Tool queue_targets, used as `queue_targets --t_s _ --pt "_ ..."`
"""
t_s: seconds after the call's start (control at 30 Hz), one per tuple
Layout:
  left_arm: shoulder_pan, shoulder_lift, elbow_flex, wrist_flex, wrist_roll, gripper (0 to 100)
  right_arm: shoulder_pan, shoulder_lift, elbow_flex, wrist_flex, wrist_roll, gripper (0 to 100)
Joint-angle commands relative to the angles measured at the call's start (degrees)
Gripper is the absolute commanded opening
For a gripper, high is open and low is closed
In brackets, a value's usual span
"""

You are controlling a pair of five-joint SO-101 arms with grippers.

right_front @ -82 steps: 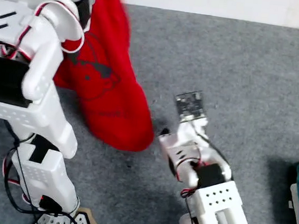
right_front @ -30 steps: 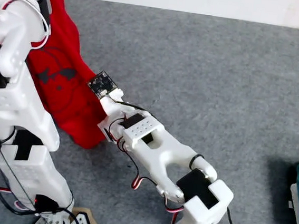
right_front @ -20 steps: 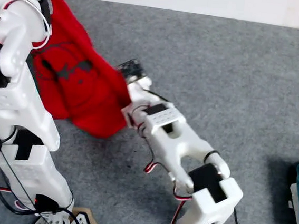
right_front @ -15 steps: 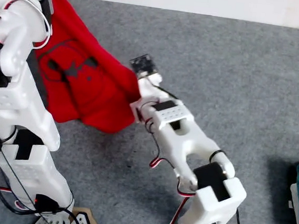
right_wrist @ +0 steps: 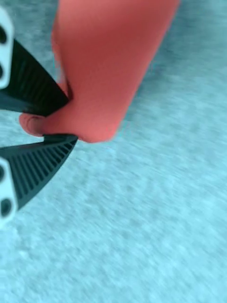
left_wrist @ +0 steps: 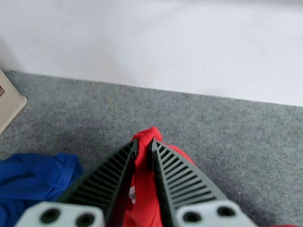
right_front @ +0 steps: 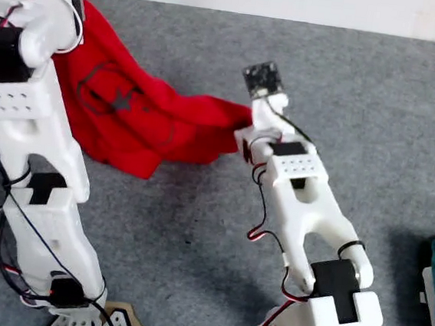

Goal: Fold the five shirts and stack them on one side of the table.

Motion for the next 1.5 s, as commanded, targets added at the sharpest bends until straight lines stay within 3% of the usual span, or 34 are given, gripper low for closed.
queue_targets --t_s 0.0,0.2,0.37,0.5,0.77,0.93,1.1,1.47 --pt "-0.75 -0.40 -0.40 -0.44 -0.18 1 -2.33 -2.07 0.84 -2.95 1.14 0.8" --pt "-0.75 -0.04 -0.48 -1.85 -0.18 1 1.71 -1.80 -2.33 -6.37 1.14 0.8" --pt "-2.86 0.13 -0.04 -14.42 0.53 1 10.77 -1.80 -14.37 -6.90 1.14 0.8" --pt "-4.00 0.22 0.04 -25.93 9.05 1 15.87 -2.95 -25.71 -1.63 1.14 0.8" --pt "-1.45 11.56 -0.31 -43.78 12.48 1 20.44 -4.70 -40.04 2.33 1.23 0.7" --pt "-1.71 18.51 -1.63 -46.59 12.57 1 20.26 -4.88 -43.30 4.79 4.22 0.7" --pt "-1.54 22.55 -7.43 -39.21 12.66 1 16.75 -5.49 -43.65 17.98 7.21 0.7" --pt "-2.33 18.68 -7.25 1.23 12.48 1 8.66 -11.91 -43.03 43.65 7.30 0.7"
